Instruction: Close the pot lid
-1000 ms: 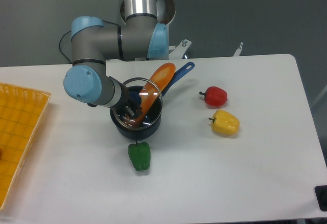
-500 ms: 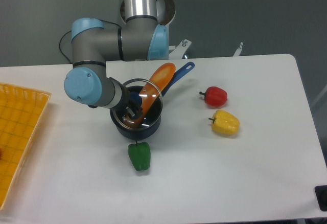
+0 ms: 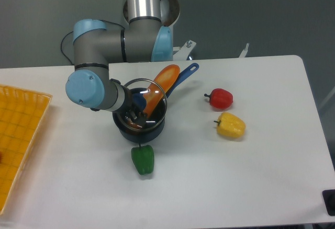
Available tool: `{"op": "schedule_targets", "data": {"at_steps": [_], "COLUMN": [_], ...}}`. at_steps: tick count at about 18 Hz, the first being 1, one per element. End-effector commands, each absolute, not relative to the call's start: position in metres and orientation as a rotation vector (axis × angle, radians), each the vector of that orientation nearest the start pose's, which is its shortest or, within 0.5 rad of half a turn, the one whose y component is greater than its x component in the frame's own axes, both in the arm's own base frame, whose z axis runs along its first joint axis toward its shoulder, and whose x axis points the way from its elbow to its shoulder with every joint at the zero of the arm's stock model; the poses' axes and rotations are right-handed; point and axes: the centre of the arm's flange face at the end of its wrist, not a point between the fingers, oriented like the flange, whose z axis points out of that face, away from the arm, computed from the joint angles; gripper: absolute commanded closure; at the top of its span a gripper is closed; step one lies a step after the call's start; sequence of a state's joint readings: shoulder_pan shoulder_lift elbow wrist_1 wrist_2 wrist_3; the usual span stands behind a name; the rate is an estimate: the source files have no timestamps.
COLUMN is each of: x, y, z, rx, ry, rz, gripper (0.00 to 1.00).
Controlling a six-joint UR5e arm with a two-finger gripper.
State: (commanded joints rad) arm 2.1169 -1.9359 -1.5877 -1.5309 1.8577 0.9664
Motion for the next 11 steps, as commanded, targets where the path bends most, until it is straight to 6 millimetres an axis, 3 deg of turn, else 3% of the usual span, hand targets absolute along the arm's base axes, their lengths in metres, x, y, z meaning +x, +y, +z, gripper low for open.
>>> {"op": "schedule_targets", "data": {"at_steps": [3,6,11], "x": [-0.211,-0.223,-0.241], "y": [0.55,0.559,0.562], "z": [0.295,0.326,0.355], "rx": [-3.476,-3.432,-3.331], "ry": [0.829,0.787,0.665], "rz": [-0.039,0.022,0.035], "gripper": [0.01,0.0,0.0]}}
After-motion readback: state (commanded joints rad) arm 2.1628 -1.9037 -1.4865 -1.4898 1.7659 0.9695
